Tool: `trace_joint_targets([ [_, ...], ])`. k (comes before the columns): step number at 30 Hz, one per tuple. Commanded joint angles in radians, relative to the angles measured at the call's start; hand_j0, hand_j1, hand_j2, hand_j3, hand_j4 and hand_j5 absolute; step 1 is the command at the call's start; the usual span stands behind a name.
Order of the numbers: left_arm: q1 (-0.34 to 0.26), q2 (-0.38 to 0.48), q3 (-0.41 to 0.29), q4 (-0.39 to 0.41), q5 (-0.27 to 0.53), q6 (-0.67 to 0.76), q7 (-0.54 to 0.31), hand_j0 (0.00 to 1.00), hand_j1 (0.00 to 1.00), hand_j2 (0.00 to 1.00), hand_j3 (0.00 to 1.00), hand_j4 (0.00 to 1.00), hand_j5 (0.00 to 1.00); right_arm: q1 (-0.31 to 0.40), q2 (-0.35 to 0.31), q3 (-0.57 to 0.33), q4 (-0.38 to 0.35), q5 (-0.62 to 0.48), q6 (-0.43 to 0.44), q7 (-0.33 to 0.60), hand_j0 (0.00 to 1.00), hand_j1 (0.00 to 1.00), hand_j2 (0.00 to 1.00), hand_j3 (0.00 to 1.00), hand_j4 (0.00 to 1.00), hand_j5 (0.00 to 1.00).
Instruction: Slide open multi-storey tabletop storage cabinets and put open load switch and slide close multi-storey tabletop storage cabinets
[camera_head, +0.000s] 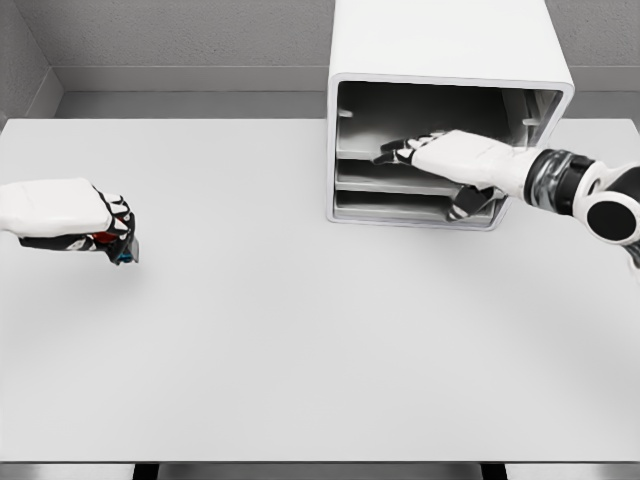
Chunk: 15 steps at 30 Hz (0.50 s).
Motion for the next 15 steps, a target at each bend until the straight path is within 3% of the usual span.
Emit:
trace_joint_targets([
  [1, 0.000, 0.000, -0.003, 0.001, 0.005, 0.002, 0.001, 0.33, 0.33, 0.33, 0.33, 0.33, 0.33, 0.000, -0.017, 0.023, -0.010, -0.022, -0.031, 0.010, 1.00, 1.00, 1.00, 1.00, 1.00, 1.00],
  [5, 0.000, 0.000, -0.003, 0.001, 0.005, 0.002, 0.001, 0.32, 0.32, 0.32, 0.32, 0.32, 0.32, 0.005, -0.028, 0.013, -0.011, -0.029, -0.114, 0.010, 1.00, 1.00, 1.00, 1.00, 1.00, 1.00],
  [9, 0.000, 0.000, -0.002, 0.001, 0.005, 0.002, 0.001, 0.32, 0.32, 0.32, 0.32, 0.32, 0.32, 0.014, -0.053, -0.032, -0.011, -0.084, -0.256, 0.010, 1.00, 1.00, 1.00, 1.00, 1.00, 1.00],
  [15, 0.000, 0.000, -0.002, 0.001, 0.005, 0.002, 0.001, 0.33, 0.33, 0.33, 0.33, 0.33, 0.33, 0.017, -0.054, -0.038, -0.011, -0.120, -0.379, 0.010, 1.00, 1.00, 1.00, 1.00, 1.00, 1.00],
])
